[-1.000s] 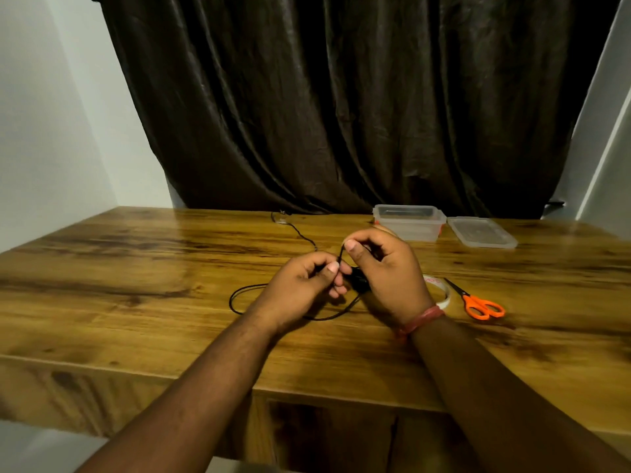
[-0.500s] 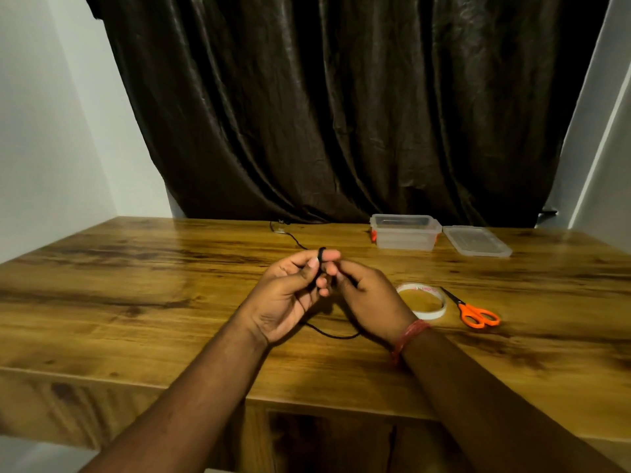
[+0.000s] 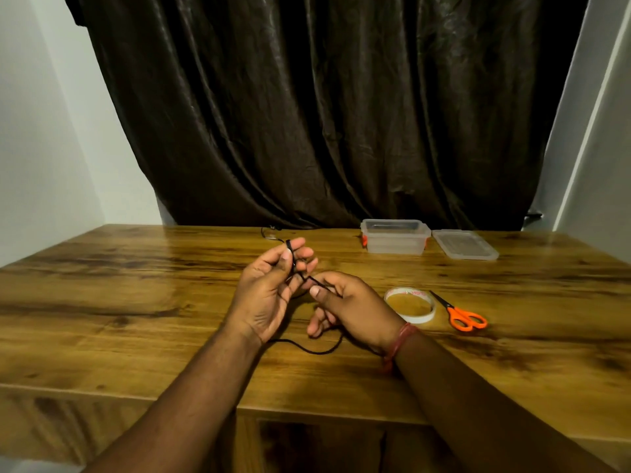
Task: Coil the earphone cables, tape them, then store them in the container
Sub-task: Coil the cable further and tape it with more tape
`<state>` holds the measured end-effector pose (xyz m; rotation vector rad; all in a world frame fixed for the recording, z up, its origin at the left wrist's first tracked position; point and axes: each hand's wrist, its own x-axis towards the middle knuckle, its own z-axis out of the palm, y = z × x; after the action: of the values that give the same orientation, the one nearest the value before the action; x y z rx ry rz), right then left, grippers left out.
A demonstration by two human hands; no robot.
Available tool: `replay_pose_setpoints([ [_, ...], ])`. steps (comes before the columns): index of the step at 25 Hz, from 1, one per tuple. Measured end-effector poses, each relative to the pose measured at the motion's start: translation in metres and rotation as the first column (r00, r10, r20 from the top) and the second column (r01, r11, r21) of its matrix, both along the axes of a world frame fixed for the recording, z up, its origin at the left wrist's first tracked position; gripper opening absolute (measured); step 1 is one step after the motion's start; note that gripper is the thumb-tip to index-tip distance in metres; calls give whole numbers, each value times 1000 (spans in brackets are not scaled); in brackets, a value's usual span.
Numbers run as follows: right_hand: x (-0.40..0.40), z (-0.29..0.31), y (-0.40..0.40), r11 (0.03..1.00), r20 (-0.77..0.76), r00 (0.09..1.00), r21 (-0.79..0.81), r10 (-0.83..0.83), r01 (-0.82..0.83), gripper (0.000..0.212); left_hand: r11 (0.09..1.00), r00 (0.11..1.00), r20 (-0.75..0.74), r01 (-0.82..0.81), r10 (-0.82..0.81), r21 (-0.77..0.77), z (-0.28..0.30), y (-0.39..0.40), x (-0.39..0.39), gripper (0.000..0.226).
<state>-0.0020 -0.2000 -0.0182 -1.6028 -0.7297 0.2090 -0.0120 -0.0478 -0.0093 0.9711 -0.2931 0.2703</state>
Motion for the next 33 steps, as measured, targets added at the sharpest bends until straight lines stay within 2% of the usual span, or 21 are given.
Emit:
replay_pose_setpoints([
  [1, 0, 0, 0, 1000, 1, 1000, -23, 7, -7, 24, 999, 999, -1, -40, 40, 30, -1, 1, 1, 24],
  [5, 2, -5, -1, 965, 208, 978, -250, -27, 80, 23, 967, 984, 15, -179, 179, 180, -7, 1, 3, 20],
  [7, 4, -6, 0, 968, 234, 971, -228, -46, 101, 23, 911, 965, 41, -258, 259, 321, -8, -3, 1, 21],
  [10, 6, -5, -3, 993, 182, 982, -98, -44, 63, 26, 751, 937, 111, -333, 331, 570, -10, -9, -2, 21],
  [12, 7, -4, -5, 996, 141, 987, -42, -75, 81, 25, 699, 930, 133, -347, 343, 626, -11, -10, -1, 21],
  [16, 9, 0, -8, 984, 75, 983, 80, -165, 159, 19, 738, 949, 101, -296, 297, 606, -10, -9, -3, 22],
  [19, 12, 3, -11, 963, 49, 976, 180, -212, 200, 16, 757, 985, 58, -163, 164, 633, -15, -10, -3, 27],
  [22, 17, 4, -12, 947, 109, 956, 206, -271, 245, 11, 848, 999, -24, -18, 36, 530, -13, -8, -5, 26],
  [26, 20, 5, -16, 908, 148, 908, 217, -393, 358, 5, 890, 991, -63, 130, -114, 437, -6, -5, -12, 25],
  [29, 20, 0, -14, 922, 185, 906, 151, -380, 355, 14, 913, 975, -53, 219, -214, 343, -5, 0, -12, 26],
  [33, 18, -7, -5, 962, 211, 942, -25, -260, 272, 18, 963, 973, -40, 230, -227, 138, 0, 0, -12, 28],
])
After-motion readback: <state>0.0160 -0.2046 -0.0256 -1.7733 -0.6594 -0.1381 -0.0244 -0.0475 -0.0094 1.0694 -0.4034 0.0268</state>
